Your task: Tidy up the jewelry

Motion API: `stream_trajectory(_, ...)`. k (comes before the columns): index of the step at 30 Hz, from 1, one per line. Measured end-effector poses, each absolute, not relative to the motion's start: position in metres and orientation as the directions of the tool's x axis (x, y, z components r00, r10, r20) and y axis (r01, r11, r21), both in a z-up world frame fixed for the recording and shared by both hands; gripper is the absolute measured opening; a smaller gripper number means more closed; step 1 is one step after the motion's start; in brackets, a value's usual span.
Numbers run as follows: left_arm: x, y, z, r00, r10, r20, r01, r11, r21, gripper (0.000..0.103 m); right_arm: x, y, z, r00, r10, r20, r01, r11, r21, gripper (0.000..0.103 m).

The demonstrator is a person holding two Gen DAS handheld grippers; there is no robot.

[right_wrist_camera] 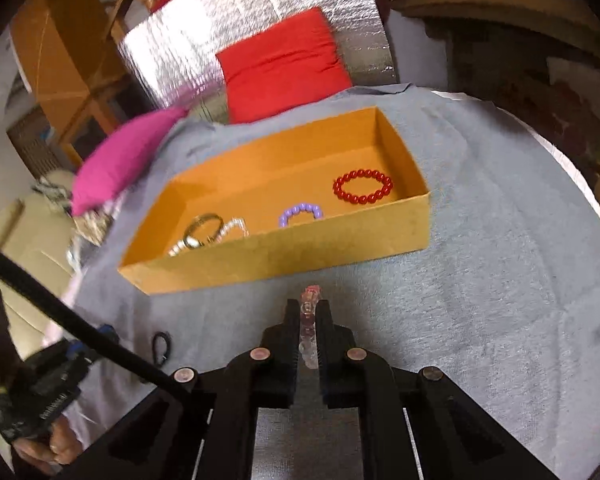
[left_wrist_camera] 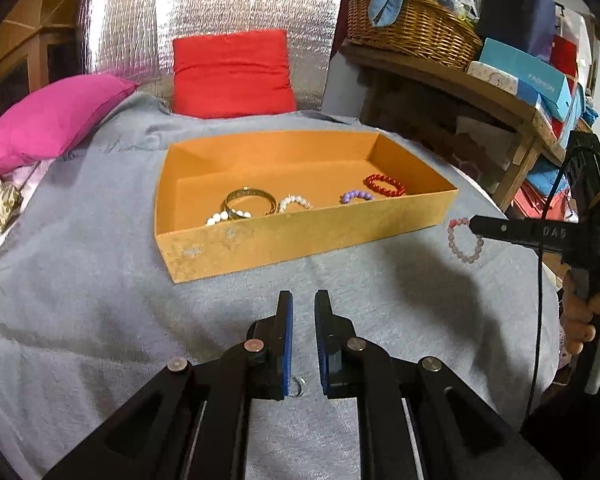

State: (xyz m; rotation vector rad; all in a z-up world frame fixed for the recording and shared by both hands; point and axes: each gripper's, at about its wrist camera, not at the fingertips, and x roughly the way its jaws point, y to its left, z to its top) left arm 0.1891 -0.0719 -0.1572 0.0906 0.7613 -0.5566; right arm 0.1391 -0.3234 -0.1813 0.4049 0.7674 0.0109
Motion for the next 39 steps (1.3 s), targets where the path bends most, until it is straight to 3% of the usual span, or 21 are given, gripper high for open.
stream_trajectory(13, 0.193, -0.082, -0.150, 0.635, -0.424, -0.646, 0.496, 0.864, -0.080, 0.011, 0.135, -0.323, -0.158, 0.827, 0.224, -0.515, 0.032, 0.897, 0.440, 0.009)
stream_trajectory(21, 0.225, -0.093, -0.116, 0.624, -0.504, -0.598, 0.511, 0.841, -0.176, 0.011, 0.169, -0.307, -0.147, 0.834, 0.298, -0.463, -0.035, 0.868, 0.495, 0.009)
stream_trajectory(28, 0.311, -0.132, -0.103, 0.568, -0.508, -0.648, 0.520, 0.832, -0.196, 0.011, 0.241, -0.323, -0.150, 0.803, 0.321, -0.503, 0.010, 0.836, 0.549, 0.009)
stream_trajectory(35, 0.385, -0.180, -0.147, 0.438, -0.440, -0.784, 0.491, 0.848, -0.202, 0.011, 0.323, -0.343, -0.192, 0.688, 0.313, -0.655, 0.147, 0.823, 0.548, 0.009)
stream_trajectory(39, 0.387, -0.179, -0.156, 0.417, -0.423, -0.804, 0.490, 0.850, -0.193, 0.011, 0.340, -0.352, -0.204, 0.669, 0.315, -0.673, 0.176, 0.813, 0.555, 0.009)
